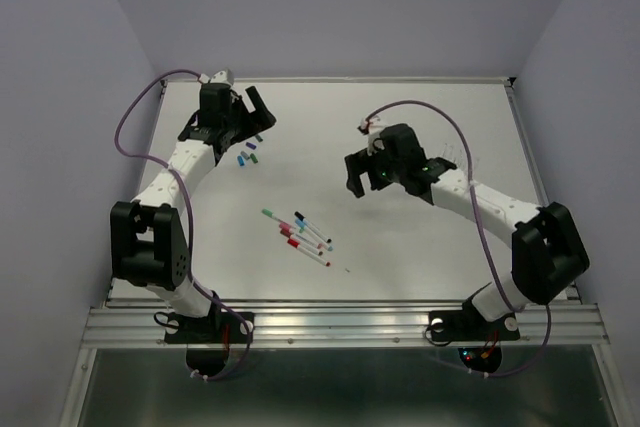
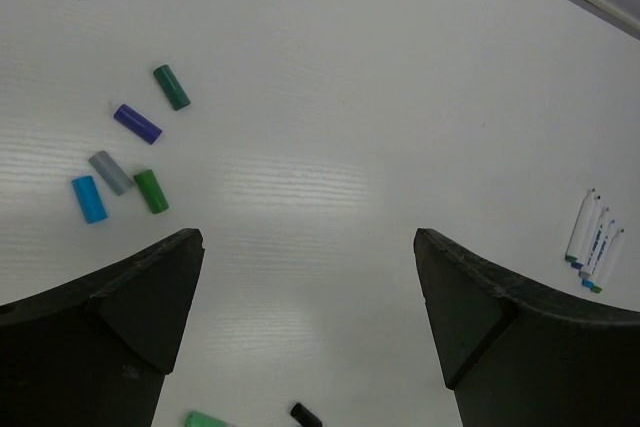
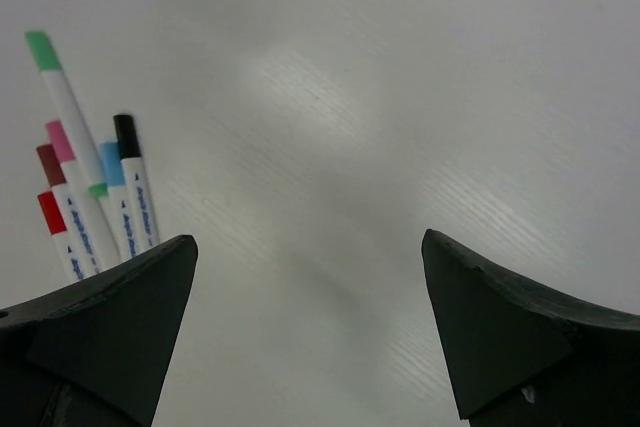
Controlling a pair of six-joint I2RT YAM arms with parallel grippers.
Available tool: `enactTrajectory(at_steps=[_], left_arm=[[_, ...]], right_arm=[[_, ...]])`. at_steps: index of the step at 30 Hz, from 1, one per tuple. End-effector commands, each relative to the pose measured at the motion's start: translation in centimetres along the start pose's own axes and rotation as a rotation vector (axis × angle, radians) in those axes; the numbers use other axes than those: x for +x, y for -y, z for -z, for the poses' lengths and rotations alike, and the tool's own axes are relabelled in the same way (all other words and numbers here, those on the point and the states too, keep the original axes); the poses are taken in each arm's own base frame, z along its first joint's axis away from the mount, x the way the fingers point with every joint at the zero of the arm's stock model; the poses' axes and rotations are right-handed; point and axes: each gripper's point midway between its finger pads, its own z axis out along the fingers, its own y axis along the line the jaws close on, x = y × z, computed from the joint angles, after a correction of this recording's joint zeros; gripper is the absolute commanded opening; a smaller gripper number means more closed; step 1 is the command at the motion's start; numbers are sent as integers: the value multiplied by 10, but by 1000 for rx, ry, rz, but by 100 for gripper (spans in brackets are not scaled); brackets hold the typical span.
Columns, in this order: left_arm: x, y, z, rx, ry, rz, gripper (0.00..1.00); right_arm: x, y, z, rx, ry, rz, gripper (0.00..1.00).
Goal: Open the pen caps
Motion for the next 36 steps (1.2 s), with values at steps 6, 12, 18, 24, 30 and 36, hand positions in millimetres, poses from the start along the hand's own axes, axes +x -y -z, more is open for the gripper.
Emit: enactTrajectory(at_steps=[6, 12, 18, 24, 30, 36], left_arm=[[-3, 3, 10, 5, 30, -8, 99], [0, 1, 12, 1, 29, -8, 99], [-2, 2, 13, 6, 33, -7, 99], [-2, 2, 13, 6, 35, -9, 99], [-1, 2, 13, 7, 33, -8, 99], [-1, 1, 11, 4, 31, -8, 99]], right_arm=[[42, -109, -36, -188, -135, 338, 100], [59, -124, -58, -162, -186, 394, 100], [63, -107, -74, -54, -210, 396, 100], [69, -110, -79, -61, -227, 415, 100], [75, -115, -77, -84, -240, 430, 100], [89, -113, -83, -84, -283, 425, 99]])
